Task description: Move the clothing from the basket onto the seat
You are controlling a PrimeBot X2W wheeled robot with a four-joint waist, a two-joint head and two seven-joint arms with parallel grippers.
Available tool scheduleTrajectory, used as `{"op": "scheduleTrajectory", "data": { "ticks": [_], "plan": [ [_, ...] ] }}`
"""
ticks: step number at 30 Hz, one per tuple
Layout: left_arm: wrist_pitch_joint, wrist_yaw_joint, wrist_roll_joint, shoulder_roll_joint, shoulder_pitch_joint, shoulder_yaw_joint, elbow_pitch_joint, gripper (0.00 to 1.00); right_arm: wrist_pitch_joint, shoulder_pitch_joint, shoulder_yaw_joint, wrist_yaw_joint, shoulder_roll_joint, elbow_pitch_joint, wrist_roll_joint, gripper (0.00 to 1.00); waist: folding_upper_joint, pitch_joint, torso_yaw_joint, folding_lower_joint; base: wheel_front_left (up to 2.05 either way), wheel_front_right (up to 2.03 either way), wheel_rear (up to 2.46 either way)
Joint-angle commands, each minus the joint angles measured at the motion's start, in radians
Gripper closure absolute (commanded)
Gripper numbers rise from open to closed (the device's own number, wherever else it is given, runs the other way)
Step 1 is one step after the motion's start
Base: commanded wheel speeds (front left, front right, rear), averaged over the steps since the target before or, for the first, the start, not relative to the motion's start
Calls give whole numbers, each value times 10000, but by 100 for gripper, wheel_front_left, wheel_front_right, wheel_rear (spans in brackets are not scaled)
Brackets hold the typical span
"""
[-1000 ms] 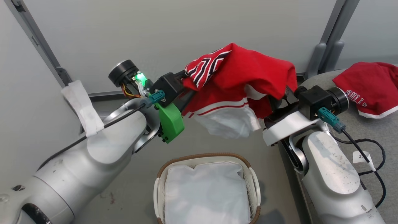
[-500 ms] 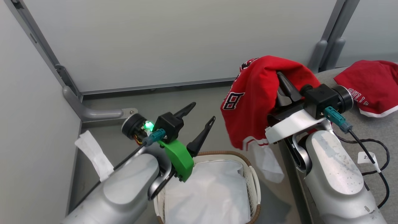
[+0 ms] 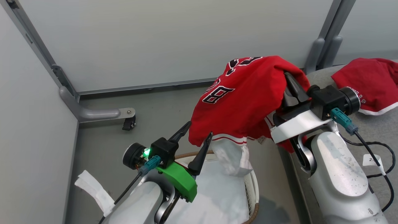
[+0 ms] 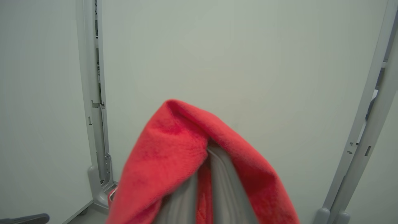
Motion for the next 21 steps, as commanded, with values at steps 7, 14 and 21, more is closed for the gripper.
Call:
{"op": "scheduleTrajectory", "data": {
  "ticks": [7,14,21],
  "plan": [
    [-32,-218,851,-241,489,904,-154,0,-5,35,-131,-14,-41,-96,-74,100,0,217,-487,0,0,0,0],
    [-32,-318,1372,-395,545,1337,-411,0,-5,-177,-235,-14,-34,-154,-126,100,0,683,-1507,0,0,0,0],
    [-32,-347,1660,-484,383,1424,-558,0,-5,-290,-341,-14,-34,-214,-134,100,0,1191,-2764,0,0,0,0]
  ]
}}
